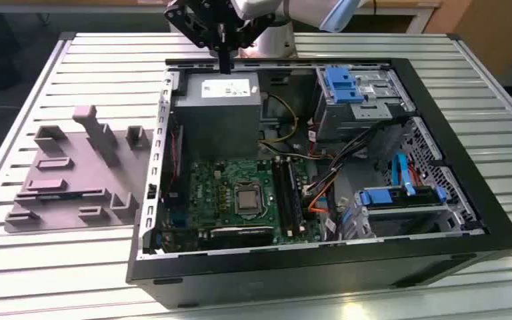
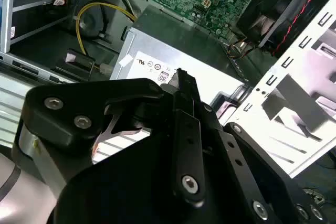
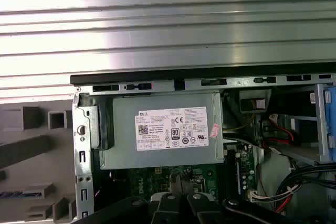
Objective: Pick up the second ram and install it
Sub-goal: 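Reach for the second ram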
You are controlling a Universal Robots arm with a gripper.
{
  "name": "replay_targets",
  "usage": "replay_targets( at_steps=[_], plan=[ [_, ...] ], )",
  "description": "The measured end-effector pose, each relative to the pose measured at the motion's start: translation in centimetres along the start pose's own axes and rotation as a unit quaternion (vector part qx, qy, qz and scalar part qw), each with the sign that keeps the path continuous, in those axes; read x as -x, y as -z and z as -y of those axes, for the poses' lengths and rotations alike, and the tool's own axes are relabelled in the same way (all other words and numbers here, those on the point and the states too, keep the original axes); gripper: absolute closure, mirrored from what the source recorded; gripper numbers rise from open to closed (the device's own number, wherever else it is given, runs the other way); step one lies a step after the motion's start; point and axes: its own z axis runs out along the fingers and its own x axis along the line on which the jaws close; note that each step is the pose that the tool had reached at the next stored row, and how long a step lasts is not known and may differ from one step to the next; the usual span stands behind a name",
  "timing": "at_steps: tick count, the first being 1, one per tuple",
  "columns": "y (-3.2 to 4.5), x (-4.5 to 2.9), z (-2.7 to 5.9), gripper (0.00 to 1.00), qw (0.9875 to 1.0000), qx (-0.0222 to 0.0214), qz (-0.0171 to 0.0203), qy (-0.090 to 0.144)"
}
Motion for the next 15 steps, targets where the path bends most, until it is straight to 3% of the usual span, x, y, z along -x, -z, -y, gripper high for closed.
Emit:
replay_targets(
  at_steps=[15],
  plan=[
    [0.01,-0.25,0.02,0.89,1.0,0.0,0.0,0.0]
  ],
)
